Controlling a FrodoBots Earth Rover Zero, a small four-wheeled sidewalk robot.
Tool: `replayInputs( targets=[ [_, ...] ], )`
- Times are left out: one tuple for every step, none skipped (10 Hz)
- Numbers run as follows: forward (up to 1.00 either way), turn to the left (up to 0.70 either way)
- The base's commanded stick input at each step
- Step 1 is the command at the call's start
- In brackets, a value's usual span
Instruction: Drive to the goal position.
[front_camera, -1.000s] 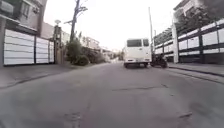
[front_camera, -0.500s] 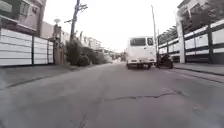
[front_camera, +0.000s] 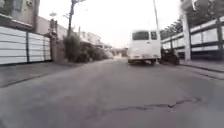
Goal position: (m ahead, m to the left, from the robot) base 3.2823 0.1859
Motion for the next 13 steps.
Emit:
replayInputs(
  targets=[
    [1.0,0.0],
    [1.0,-0.06],
    [1.0,-0.12],
    [1.0,-0.19],
    [1.0,-0.26],
    [1.0,-0.32],
    [1.0,-0.39],
    [1.0,-0.4],
    [1.0,-0.4],
    [1.0,-0.4],
    [1.0,-0.35],
    [1.0,-0.25],
    [1.0,-0.16]
  ],
)
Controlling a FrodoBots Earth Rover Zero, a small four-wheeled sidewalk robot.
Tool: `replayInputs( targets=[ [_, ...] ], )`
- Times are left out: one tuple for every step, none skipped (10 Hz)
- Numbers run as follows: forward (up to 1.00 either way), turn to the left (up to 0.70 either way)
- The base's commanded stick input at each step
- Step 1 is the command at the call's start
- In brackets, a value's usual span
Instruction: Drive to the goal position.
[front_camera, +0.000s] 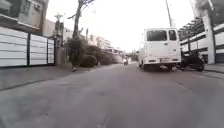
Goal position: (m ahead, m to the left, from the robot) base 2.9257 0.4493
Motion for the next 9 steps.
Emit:
replayInputs(
  targets=[
    [1.0,-0.07],
    [1.0,0.0],
    [1.0,0.0],
    [1.0,0.0],
    [1.0,0.0],
    [1.0,0.0],
    [1.0,0.0],
    [1.0,0.0],
    [1.0,0.0]
  ],
)
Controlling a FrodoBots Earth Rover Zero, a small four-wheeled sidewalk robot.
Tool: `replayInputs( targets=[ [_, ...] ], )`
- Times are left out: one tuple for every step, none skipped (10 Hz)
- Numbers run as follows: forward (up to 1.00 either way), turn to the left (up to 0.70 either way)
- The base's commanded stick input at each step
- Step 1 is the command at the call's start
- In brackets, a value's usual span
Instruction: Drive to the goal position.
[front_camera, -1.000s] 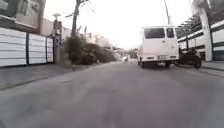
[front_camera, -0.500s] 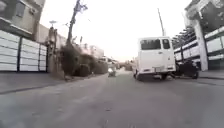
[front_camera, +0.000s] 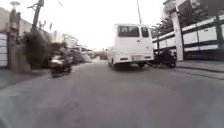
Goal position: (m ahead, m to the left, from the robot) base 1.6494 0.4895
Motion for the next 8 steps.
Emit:
replayInputs(
  targets=[
    [1.0,0.0],
    [1.0,0.0],
    [0.57,0.0],
    [0.0,0.0],
    [0.0,0.0],
    [0.0,0.0],
    [0.0,0.0],
    [0.0,0.0]
  ],
)
